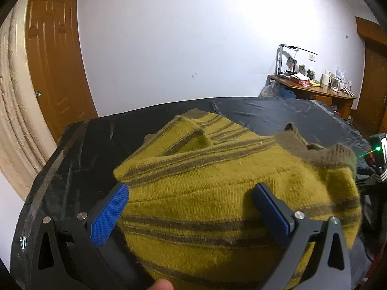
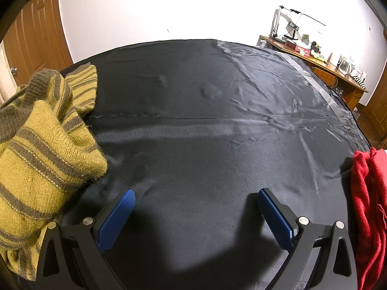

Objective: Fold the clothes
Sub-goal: 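Move the left tool over the crumpled yellow striped sweater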

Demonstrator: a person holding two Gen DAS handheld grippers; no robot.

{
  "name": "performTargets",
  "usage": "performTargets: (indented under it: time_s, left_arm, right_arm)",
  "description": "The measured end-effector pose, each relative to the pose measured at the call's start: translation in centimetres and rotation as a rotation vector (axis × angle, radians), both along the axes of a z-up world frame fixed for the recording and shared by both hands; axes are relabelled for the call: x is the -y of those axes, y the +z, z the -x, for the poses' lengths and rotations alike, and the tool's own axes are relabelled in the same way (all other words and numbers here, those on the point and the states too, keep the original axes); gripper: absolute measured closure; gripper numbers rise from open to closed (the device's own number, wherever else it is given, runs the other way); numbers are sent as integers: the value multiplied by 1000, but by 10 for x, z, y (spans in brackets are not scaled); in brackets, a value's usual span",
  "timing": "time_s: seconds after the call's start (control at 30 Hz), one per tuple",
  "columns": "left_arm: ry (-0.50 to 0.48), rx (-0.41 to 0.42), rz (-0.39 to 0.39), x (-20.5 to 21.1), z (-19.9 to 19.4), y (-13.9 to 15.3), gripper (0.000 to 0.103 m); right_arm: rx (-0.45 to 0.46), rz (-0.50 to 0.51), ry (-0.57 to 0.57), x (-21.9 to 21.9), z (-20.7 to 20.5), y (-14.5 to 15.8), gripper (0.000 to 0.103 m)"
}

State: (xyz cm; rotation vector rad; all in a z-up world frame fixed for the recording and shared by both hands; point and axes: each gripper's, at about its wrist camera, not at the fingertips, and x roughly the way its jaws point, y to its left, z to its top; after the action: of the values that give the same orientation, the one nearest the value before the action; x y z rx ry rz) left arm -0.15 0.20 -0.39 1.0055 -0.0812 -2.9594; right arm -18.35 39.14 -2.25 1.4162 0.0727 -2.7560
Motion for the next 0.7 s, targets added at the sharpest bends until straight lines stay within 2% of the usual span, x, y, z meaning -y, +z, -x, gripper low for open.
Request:
performTargets:
  time_s: [0.5,0.7]
  left_arm:
    - [8,-3,20,-14,10,-27,0]
    - [-4,19,-19,-6,14,-30,0]
  right_arm:
    - [-1,1,1,0,-1,0,0]
    - [0,2,1,-2,0,0,0]
